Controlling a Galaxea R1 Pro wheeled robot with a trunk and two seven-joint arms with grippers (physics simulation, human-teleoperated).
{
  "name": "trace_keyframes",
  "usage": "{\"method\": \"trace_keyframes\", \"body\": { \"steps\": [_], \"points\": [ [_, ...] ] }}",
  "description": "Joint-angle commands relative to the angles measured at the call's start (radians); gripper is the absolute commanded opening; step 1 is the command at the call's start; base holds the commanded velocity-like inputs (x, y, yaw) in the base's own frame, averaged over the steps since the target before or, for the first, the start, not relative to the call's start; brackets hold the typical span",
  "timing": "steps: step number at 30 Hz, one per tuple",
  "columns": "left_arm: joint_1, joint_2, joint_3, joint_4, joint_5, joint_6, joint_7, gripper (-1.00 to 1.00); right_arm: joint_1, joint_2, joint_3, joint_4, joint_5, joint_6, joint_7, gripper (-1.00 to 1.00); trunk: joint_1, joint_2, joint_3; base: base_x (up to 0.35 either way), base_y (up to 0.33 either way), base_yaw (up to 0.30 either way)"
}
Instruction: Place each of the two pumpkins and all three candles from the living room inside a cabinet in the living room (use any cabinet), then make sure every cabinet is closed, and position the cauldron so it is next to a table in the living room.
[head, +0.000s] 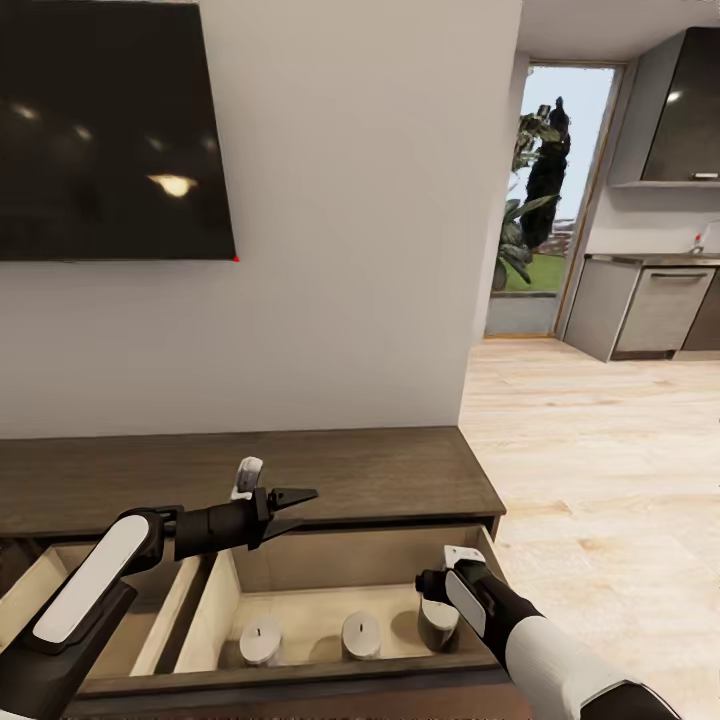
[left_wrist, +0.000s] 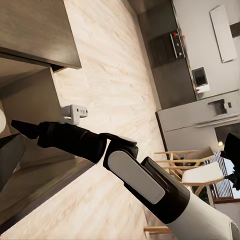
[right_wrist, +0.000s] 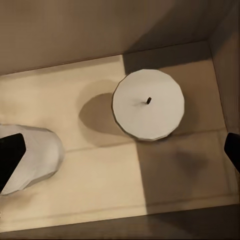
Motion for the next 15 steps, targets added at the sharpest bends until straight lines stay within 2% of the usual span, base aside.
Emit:
{"method": "trace_keyframes", "body": {
  "steps": [1, 5, 15],
  "points": [
    [-0.001, 0.001, -0.001, -0.001, 0.010, 0.001, 0.010, 1.00, 0.000, -0.001, 0.008, -0.002, -0.011, 0.004, -0.009, 1.00, -0.004, 0.007, 0.002, -0.206, 0.065, 0.000],
    [-0.001, 0.001, -0.001, -0.001, 0.010, 0.001, 0.010, 1.00, 0.000, -0.001, 0.008, -0.009, -0.011, 0.003, -0.009, 1.00, -0.020, 0.035, 0.015, -0.148, 0.038, 0.000],
    [-0.001, 0.001, -0.001, -0.001, 0.008, 0.000, 0.010, 1.00, 0.000, -0.002, 0.008, -0.011, -0.012, 0.002, -0.008, 1.00, -0.058, 0.105, 0.046, -0.011, 0.002, 0.000]
  ]
}}
